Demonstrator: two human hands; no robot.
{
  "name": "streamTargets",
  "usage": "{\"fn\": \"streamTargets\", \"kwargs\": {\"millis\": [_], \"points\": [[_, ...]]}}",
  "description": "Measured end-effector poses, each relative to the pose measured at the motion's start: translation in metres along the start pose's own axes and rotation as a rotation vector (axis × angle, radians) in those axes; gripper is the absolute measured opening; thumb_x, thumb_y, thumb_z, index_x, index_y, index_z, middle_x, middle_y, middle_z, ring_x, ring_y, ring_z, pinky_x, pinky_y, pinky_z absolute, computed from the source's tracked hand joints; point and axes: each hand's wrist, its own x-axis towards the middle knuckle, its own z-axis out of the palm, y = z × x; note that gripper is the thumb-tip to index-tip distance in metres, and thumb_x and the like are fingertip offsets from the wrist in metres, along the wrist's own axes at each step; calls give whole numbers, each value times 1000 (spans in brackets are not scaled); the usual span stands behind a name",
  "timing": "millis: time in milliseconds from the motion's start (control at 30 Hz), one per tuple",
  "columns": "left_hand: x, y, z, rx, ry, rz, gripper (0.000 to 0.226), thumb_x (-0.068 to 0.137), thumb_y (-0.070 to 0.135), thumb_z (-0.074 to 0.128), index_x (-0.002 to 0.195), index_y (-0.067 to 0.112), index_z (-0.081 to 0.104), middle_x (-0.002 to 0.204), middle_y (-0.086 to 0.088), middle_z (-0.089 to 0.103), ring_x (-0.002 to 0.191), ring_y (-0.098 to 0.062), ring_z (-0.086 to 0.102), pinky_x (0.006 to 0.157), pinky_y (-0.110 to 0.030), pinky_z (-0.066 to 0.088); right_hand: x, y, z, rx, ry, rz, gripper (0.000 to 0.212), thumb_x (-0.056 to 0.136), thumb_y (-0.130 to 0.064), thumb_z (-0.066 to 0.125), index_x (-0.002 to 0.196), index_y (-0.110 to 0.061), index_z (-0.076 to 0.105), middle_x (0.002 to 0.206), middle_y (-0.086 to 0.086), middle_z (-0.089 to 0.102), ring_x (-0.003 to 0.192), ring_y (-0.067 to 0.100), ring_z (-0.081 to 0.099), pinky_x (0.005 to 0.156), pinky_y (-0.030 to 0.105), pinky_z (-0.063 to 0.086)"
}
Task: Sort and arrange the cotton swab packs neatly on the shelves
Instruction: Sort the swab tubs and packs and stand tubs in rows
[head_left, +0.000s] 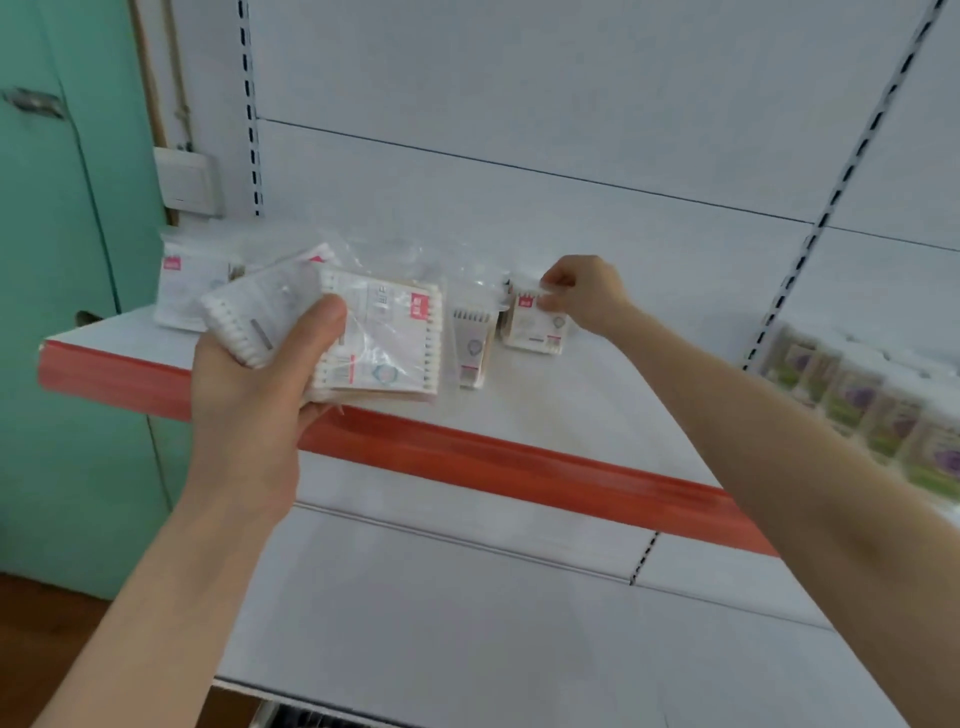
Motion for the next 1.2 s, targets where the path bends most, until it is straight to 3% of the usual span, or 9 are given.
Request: {"fn": "streamTargets", "kwargs": {"millis": [100,367,467,567,667,833,1000,1100,1200], "points": [[5,-3,6,-19,-7,24,64,61,30,68,120,10,54,93,4,72,86,-12,70,61,-24,56,18,7,11,-49,-16,-36,29,80,-16,70,108,-7,64,112,12,62,104,25,56,75,22,34],[11,-11,20,-41,-25,10,56,62,29,66,115,13,56,92,5,72,85,-11,70,60,-22,55,19,12,3,-134,-61,-67,41,81,-28,69,118,-13,57,115,9,58,108,24,53,84,26,37],[12,-11,26,-73,-95,22,35,65,28,63,99,19,60,82,8,74,80,-8,70,58,-19,54,-1,0,-12,24,21,-40,43,84,-28,66,123,-12,53,112,5,57,103,17,54,85,24,38],[13,-10,33,-135,-131,24,26,69,23,68,94,21,61,83,7,74,81,-9,71,58,-20,54,-36,-29,-33,379,132,-11,17,88,-26,59,101,-15,61,91,0,65,78,8,59,74,24,45],[19,-12,41,-171,-151,7,36,72,19,72,105,15,61,96,-1,73,91,-17,70,67,-28,56,-83,-66,-49,627,28,-4,19,91,-33,54,88,-16,63,75,-5,69,69,5,64,66,22,49],[13,-18,57,-186,-178,-37,61,74,29,73,125,6,49,115,-10,66,107,-23,64,93,-49,50,-130,-95,-38,624,-84,-27,28,71,-40,67,80,-14,62,67,5,56,64,14,50,58,29,37],[14,-24,49,-182,-138,-107,28,94,28,49,119,16,49,101,5,68,95,-10,67,76,-31,56,-122,-53,-67,839,49,113,12,81,-17,64,92,-17,61,77,0,65,69,10,63,70,26,54],[20,-21,37,-176,-68,-112,28,94,28,51,119,14,47,97,3,68,87,-8,68,68,-25,55,-102,-11,-80,660,144,205,18,86,-5,61,103,-11,60,86,6,63,77,16,62,85,33,54],[20,-20,29,-180,-33,-113,37,92,28,53,125,12,47,99,2,68,88,-9,68,67,-24,55,-79,6,-63,380,97,203,34,82,-3,66,115,-2,58,90,7,57,81,17,55,68,17,50]]}}
